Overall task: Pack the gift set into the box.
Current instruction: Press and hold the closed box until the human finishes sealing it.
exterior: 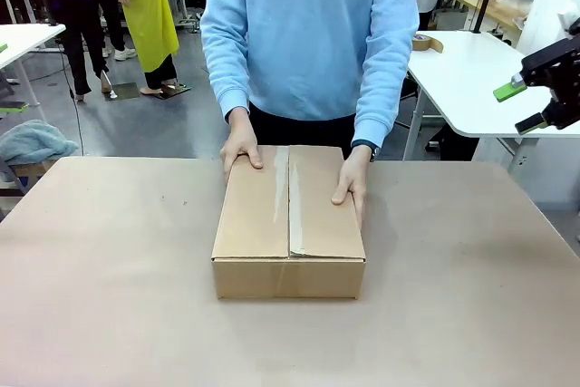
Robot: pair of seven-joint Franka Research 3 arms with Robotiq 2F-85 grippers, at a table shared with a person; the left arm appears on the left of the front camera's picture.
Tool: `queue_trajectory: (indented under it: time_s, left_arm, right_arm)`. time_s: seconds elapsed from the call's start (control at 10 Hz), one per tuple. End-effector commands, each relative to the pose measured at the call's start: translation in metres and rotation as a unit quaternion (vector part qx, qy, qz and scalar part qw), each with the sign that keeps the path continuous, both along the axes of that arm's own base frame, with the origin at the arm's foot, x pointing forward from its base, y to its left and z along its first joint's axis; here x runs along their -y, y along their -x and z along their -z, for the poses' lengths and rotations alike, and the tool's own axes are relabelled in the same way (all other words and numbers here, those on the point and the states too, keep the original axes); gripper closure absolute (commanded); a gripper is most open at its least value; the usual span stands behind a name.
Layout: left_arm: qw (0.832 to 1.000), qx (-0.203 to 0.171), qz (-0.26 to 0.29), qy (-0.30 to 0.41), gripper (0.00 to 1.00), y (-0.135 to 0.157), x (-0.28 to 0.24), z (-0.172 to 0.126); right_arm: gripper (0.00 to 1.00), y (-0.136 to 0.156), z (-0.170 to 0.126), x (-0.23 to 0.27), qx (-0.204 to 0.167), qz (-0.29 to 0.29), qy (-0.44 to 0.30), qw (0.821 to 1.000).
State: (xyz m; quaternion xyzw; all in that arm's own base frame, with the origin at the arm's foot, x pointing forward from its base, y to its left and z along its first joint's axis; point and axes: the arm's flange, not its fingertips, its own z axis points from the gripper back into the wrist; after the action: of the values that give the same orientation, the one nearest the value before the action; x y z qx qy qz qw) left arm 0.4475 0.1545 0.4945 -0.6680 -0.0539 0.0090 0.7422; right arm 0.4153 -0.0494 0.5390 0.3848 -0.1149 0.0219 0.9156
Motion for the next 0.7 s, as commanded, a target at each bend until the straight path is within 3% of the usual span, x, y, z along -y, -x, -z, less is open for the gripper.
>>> queue_trajectory:
  time_s: [0.0, 0.1, 0.2, 0.3, 0.4, 0.5, 0.6]
  left_arm:
    - [1.0, 0.01, -0.002, -0.002, 0.0, 0.003, 0.001, 0.001]
    - [1.0, 0.0, 0.0, 0.0, 0.0, 0.0, 0.0, 0.0]
    - [0.996, 0.05, 0.069, -0.035, 0.0, -0.007, 0.055, -0.01]
    - [0.981, 0.112, 0.148, -0.054, 0.0, -0.008, 0.12, -0.015]
    - [0.963, 0.149, 0.222, -0.03, 0.0, -0.005, 0.175, -0.01]
    - [0.94, 0.165, 0.298, 0.011, 0.0, 0.011, 0.238, 0.015]
    - [0.932, 0.213, 0.291, -0.014, 0.0, 0.02, 0.264, 0.035]
  right_arm:
    - [0.0, 0.002, 0.002, 0.0, -0.001, 0.003, 0.003, 1.0]
    - [0.0, 0.0, 0.0, 0.0, 0.0, 0.0, 0.0, 1.0]
    - [0.0, -0.02, -0.014, -0.047, 0.061, -0.115, 0.061, 0.99]
    - [0.0, -0.036, -0.024, -0.107, 0.146, -0.26, 0.118, 0.947]
    - [0.0, -0.044, -0.02, -0.176, 0.241, -0.391, 0.1, 0.883]
    - [0.0, -0.041, -0.014, -0.215, 0.287, -0.451, 0.063, 0.843]
    - [0.0, -0.034, -0.008, -0.242, 0.355, -0.524, 0.007, 0.774]
